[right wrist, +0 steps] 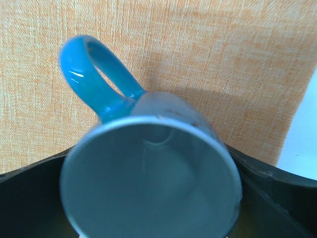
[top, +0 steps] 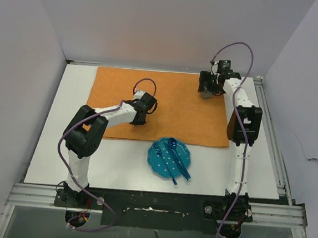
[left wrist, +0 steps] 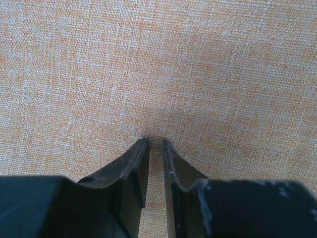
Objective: Set the dinner table for one person
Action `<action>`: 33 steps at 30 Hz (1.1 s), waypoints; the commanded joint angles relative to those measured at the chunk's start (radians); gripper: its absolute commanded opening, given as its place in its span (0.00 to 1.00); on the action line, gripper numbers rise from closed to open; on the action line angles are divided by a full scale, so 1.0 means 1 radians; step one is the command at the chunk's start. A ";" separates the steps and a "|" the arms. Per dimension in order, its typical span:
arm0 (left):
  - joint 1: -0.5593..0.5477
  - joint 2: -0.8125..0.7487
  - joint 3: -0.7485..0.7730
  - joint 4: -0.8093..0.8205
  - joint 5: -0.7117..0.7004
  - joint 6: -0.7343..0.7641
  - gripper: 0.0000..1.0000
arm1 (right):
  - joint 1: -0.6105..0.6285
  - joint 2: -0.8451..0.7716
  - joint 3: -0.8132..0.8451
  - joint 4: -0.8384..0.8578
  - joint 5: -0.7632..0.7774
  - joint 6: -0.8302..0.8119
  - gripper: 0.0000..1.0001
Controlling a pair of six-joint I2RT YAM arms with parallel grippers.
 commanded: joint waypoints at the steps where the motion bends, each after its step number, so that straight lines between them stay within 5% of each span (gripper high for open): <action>1: -0.004 0.025 0.030 0.027 0.033 0.004 0.18 | -0.006 -0.031 -0.027 0.000 -0.018 -0.017 0.94; 25: -0.004 0.036 0.006 0.039 0.031 0.000 0.18 | 0.114 -0.328 -0.112 0.061 0.078 -0.051 0.97; 33: -0.002 -0.007 -0.032 0.034 0.000 -0.011 0.18 | 0.169 -0.504 -0.346 0.111 0.130 -0.012 0.98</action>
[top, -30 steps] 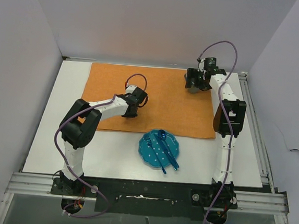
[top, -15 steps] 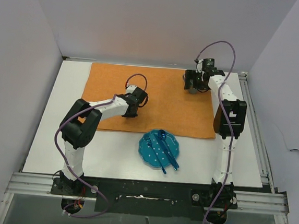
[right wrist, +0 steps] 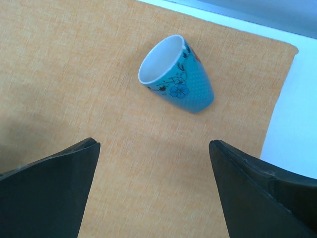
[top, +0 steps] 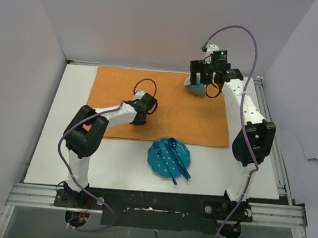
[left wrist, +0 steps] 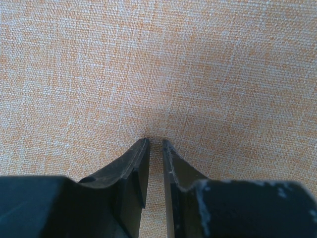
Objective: Set the dinner table for one person
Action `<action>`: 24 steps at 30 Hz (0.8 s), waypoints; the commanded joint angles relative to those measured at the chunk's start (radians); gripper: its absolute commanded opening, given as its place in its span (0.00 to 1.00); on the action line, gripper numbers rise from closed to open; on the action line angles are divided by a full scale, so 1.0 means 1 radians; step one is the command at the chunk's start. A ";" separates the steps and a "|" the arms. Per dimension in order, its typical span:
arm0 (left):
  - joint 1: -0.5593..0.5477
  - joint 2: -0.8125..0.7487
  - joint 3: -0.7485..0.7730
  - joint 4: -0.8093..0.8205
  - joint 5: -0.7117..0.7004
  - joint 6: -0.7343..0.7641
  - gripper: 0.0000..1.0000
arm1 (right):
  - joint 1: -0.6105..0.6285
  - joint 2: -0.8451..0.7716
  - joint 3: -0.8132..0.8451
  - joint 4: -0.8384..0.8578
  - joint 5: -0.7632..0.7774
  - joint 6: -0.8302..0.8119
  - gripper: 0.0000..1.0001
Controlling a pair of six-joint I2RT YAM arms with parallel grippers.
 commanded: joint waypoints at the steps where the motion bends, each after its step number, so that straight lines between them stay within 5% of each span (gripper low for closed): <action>1: -0.001 -0.021 -0.035 0.020 0.008 -0.018 0.18 | 0.012 -0.099 -0.122 0.054 0.040 0.023 0.98; 18: -0.004 -0.037 -0.024 0.001 0.019 -0.023 0.17 | 0.011 0.075 -0.048 0.000 0.003 -0.017 0.98; 24: -0.006 -0.035 -0.019 -0.004 0.027 -0.022 0.17 | 0.008 0.225 0.113 -0.011 0.026 -0.078 0.98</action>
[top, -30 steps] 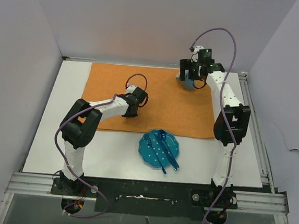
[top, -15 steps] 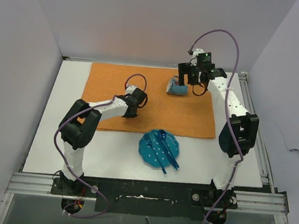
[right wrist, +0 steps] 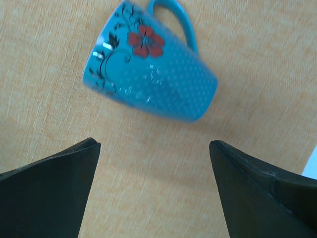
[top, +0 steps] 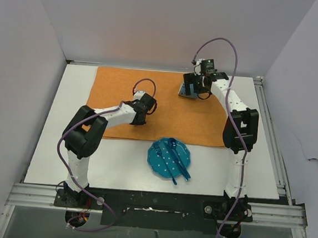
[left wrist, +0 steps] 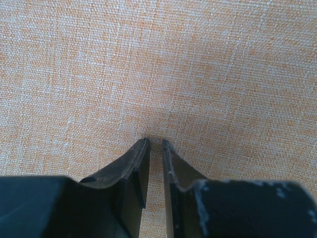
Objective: Set the dinner table for one person
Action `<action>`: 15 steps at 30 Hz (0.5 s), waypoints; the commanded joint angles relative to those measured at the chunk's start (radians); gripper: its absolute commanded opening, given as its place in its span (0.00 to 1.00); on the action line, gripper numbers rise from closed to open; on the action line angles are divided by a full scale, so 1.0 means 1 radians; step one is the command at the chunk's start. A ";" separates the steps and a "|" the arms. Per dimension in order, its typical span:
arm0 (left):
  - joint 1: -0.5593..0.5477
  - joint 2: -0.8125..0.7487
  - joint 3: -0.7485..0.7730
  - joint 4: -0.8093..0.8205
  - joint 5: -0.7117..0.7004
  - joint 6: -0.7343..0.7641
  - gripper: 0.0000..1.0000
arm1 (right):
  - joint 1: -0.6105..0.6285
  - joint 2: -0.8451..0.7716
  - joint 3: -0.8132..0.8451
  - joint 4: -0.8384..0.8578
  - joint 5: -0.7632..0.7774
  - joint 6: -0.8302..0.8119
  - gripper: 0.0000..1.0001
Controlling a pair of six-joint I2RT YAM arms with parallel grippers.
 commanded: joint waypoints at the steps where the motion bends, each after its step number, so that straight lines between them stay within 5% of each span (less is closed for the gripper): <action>1: -0.005 -0.020 0.000 -0.018 0.021 -0.010 0.17 | -0.005 0.064 0.132 0.034 0.018 -0.058 0.98; 15: -0.004 0.038 0.026 -0.021 0.039 -0.009 0.17 | -0.005 0.131 0.241 0.012 -0.138 -0.269 0.98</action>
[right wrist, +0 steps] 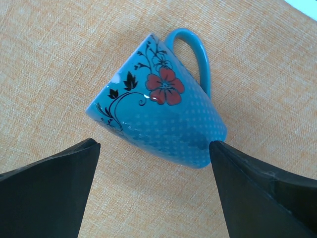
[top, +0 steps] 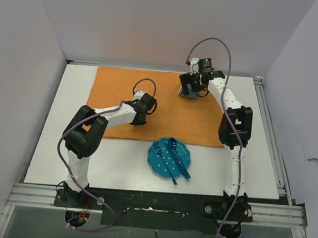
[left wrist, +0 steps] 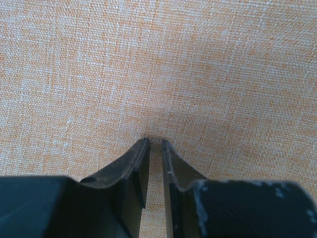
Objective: Set the dinner table for one person
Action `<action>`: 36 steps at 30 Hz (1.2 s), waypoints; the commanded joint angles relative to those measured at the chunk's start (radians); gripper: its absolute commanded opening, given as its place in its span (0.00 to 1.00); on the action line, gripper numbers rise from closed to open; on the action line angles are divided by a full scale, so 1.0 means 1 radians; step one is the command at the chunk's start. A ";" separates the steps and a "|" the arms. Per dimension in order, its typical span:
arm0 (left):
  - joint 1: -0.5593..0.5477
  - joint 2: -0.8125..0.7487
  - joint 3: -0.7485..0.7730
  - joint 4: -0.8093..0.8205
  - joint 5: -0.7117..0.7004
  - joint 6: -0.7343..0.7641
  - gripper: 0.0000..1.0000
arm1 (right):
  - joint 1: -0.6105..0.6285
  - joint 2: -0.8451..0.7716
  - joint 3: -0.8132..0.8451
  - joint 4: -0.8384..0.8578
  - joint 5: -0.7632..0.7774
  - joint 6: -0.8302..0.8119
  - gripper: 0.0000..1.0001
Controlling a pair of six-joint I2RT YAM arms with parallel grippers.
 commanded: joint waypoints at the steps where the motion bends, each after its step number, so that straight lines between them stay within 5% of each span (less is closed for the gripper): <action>1: -0.005 0.037 0.024 -0.021 0.035 -0.009 0.17 | -0.006 -0.037 0.043 0.007 -0.085 -0.151 0.98; 9: -0.005 0.046 0.052 -0.043 0.021 -0.002 0.17 | -0.024 0.098 0.143 -0.138 -0.113 -0.287 0.98; 25: -0.004 0.040 0.062 -0.073 -0.002 0.006 0.16 | -0.026 0.229 0.131 -0.030 -0.081 -0.265 0.98; 29: -0.005 0.033 0.055 -0.078 -0.007 0.002 0.16 | -0.025 0.246 0.130 -0.010 -0.067 -0.235 0.64; 32: -0.005 0.026 0.047 -0.075 -0.010 0.002 0.16 | -0.026 0.251 0.106 -0.004 -0.037 -0.199 0.02; 36: -0.005 0.018 0.038 -0.069 -0.007 0.002 0.16 | -0.026 0.204 0.012 0.026 -0.007 -0.154 0.00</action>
